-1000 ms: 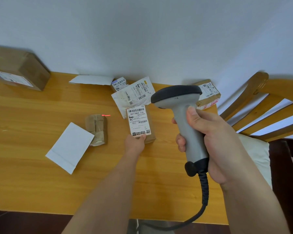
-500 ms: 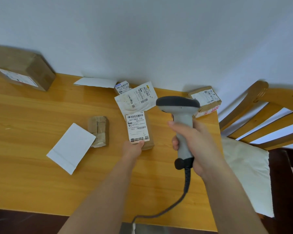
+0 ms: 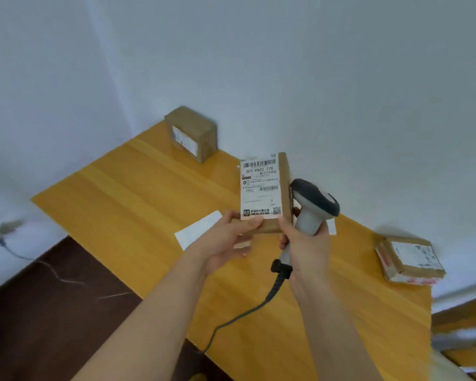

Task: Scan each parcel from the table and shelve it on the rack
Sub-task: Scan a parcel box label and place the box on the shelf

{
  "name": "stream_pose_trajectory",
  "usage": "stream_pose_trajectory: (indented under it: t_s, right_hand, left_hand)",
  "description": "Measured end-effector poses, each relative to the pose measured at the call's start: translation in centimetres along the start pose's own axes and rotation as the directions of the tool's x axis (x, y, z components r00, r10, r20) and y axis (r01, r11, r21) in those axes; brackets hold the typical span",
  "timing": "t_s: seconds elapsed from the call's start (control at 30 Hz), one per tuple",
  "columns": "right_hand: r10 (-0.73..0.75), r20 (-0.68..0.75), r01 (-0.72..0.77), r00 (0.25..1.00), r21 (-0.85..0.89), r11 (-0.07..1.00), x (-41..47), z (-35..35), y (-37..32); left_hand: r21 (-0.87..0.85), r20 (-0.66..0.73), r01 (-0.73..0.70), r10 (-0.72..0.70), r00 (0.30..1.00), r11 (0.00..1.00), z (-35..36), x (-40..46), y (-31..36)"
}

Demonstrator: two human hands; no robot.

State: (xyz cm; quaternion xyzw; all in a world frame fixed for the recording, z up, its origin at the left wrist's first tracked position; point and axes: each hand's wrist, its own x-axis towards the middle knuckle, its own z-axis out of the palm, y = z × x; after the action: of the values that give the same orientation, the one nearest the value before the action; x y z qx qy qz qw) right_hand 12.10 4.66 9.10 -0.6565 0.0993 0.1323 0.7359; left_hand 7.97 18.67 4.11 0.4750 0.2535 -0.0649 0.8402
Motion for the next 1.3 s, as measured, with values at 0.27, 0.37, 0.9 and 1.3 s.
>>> stream_pose_trajectory:
  t_s: [0.27,0.37,0.9,1.3]
  right_hand:
    - [0.06,0.472,-0.031,0.879,-0.069,0.997,-8.6,7.0,-0.5]
    - [0.078,0.608,0.008,0.79,-0.138,0.99,-13.7,9.0,0.9]
    - [0.297,0.929,0.105,0.221,-0.326,0.94,-57.8,13.7,16.9]
    - [0.39,0.919,0.25,-0.052,-0.366,0.896,-83.8,17.9,24.9]
  left_hand:
    - [-0.232,-0.394,-0.36,0.251,0.884,0.903,-6.2,-14.7,0.9]
    - [-0.239,-0.532,-0.444,0.266,0.804,0.864,-8.2,-21.6,-0.9]
    - [-0.195,-0.977,-0.924,0.017,0.212,0.33,-21.8,-67.0,-21.1]
    - [-0.057,-0.948,-0.998,-0.312,0.058,-0.014,-31.4,-89.9,-31.9]
